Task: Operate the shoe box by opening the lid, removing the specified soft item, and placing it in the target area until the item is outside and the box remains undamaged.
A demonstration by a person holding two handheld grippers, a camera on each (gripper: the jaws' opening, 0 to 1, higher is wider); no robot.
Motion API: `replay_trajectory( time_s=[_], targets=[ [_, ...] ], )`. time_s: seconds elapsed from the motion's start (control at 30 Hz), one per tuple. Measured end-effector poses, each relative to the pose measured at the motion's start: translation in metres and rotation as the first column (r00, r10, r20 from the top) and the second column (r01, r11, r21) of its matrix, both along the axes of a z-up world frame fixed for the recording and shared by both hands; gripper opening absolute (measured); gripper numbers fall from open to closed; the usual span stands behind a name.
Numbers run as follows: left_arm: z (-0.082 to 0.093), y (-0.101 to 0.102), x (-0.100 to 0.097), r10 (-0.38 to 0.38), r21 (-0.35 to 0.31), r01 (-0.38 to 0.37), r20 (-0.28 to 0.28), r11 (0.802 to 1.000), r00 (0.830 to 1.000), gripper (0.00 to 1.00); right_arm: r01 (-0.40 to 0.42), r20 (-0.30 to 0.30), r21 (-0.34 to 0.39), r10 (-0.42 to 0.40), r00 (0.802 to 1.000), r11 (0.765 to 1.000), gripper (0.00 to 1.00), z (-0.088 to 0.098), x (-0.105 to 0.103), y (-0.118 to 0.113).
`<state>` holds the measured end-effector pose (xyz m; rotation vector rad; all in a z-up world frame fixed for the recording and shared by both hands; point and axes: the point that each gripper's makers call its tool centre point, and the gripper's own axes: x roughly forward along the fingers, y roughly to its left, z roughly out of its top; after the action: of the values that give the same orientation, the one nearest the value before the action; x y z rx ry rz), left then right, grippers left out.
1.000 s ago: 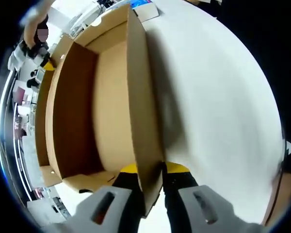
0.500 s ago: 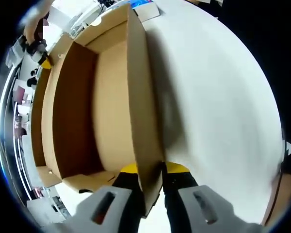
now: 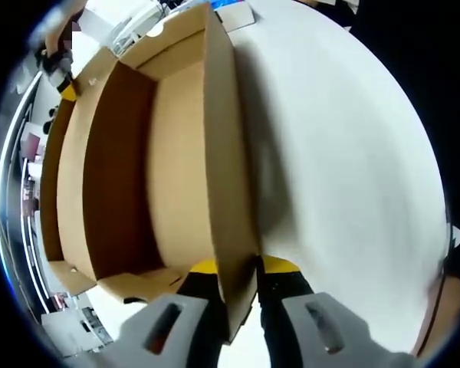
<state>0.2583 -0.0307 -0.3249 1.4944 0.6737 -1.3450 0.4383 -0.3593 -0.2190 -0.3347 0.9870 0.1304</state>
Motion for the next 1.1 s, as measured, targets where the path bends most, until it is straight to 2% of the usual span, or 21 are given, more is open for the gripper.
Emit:
replay_trajectory(
  time_s=[0.07,0.17,0.23,0.5,0.7,0.9,1.1],
  targets=[
    [0.000,0.000,0.000,-0.001,0.002,0.001,0.000,1.000,1.000,0.12,-0.006,0.018,-0.007,0.006,1.000,1.000,0.09,0.002,-0.009,0.003],
    [0.000,0.000,0.001,-0.004,-0.003,0.004,-0.001,1.000,1.000,0.12,-0.011,0.046,-0.008,0.011,0.999,1.000,0.09,0.008,-0.009,0.004],
    [0.000,0.000,0.001,-0.010,-0.004,0.010,-0.001,1.000,1.000,0.12,-0.011,0.062,0.001,0.010,0.998,1.000,0.09,0.008,-0.020,0.007],
    [0.000,0.000,0.002,-0.015,-0.004,0.015,-0.001,1.000,1.000,0.13,-0.026,0.136,0.015,0.023,0.990,1.000,0.09,0.022,-0.015,0.012],
    [0.000,0.001,0.002,-0.013,0.000,0.013,0.003,1.000,1.000,0.13,-0.026,0.194,0.024,0.020,0.981,0.999,0.09,0.030,-0.020,0.015],
    [-0.001,0.002,0.002,-0.013,0.007,0.013,0.008,1.000,1.000,0.13,-0.041,0.235,0.004,0.039,0.971,0.999,0.09,0.038,-0.028,0.019],
    [0.000,0.001,0.002,-0.015,0.007,0.015,0.008,1.000,1.000,0.13,-0.045,0.269,-0.002,0.043,0.962,0.999,0.09,0.046,-0.022,0.012]
  ],
)
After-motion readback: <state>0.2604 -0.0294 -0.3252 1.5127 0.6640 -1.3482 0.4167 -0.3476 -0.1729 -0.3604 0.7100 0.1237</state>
